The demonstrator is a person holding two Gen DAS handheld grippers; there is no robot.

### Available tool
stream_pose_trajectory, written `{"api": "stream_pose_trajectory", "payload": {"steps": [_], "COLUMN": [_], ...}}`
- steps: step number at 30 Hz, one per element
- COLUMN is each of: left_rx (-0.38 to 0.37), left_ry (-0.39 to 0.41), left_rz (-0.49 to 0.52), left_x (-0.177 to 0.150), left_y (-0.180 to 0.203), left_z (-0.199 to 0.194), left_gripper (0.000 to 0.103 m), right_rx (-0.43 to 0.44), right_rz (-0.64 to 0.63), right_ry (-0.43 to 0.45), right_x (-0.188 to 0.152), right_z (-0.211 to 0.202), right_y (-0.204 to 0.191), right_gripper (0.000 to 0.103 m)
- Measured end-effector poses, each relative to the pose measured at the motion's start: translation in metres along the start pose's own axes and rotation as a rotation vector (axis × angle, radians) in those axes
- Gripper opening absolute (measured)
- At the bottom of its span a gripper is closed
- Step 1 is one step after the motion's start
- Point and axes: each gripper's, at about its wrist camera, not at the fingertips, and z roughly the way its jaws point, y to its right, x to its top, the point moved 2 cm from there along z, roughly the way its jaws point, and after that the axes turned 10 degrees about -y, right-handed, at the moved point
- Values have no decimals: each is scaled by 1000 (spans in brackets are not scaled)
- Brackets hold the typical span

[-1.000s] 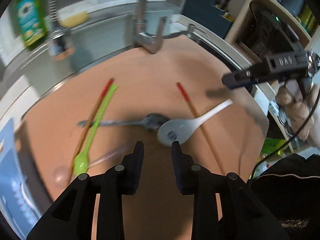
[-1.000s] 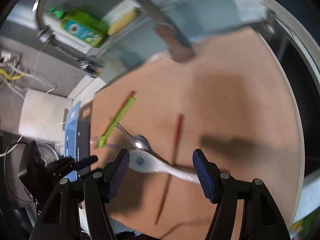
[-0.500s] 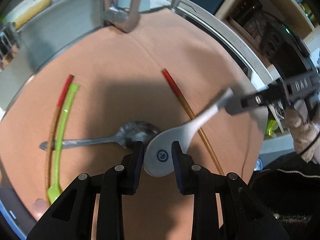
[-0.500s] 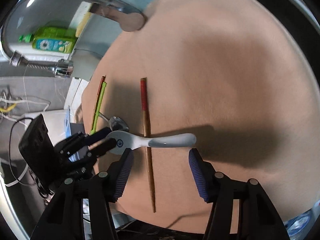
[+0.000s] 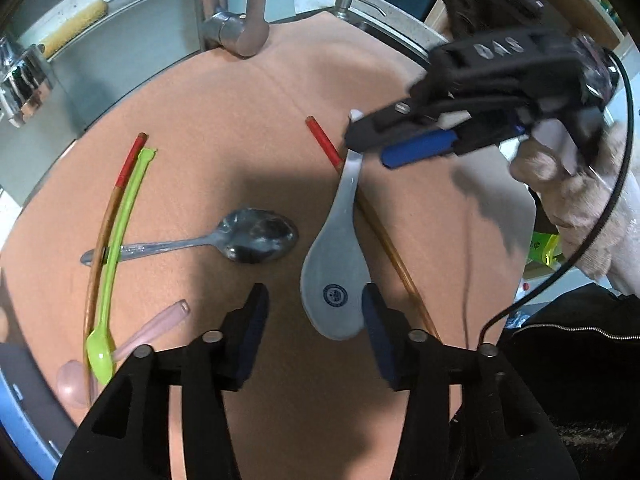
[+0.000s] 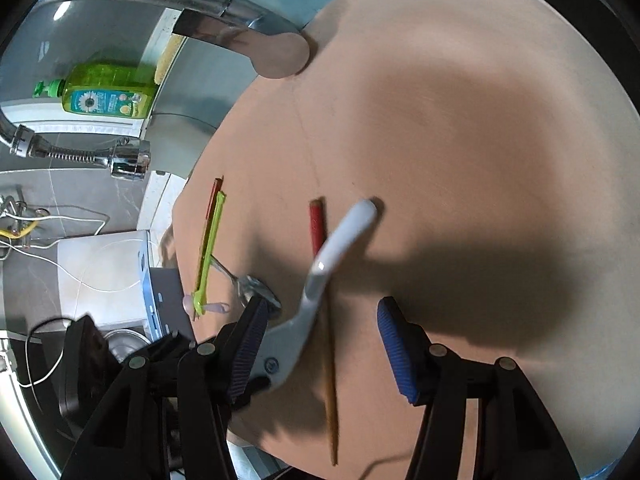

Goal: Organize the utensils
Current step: 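Close the right tool on the handle of the second white spoon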

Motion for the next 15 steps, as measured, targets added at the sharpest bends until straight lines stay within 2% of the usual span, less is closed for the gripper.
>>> {"api": "stream_pose_trajectory", "payload": {"steps": [6,8,11,13,15], "left_rx": [17,30,40,41,60], "left_ry": [-17,-22,-35,-33,-28], "left_rz": [15,23,12,4,15], "left_x": [-4,-5,-5,-4,-3], "left_y": [5,9,9,9,11], "left_z": [-1,2,8,10,12], "left_gripper": [49,49,49,48,45], "right_rx": [-36,-55,-62,-56,-46], "right_rz": [7,6,28,35,44], "right_ry": [1,2,-2,-3,-5], "right_x": [13,15,17,16,14], "right_z": [6,7,8,7,7], "right_y": [-3,-4,0,2,4], "right_gripper": [50,37,23,18,17]}}
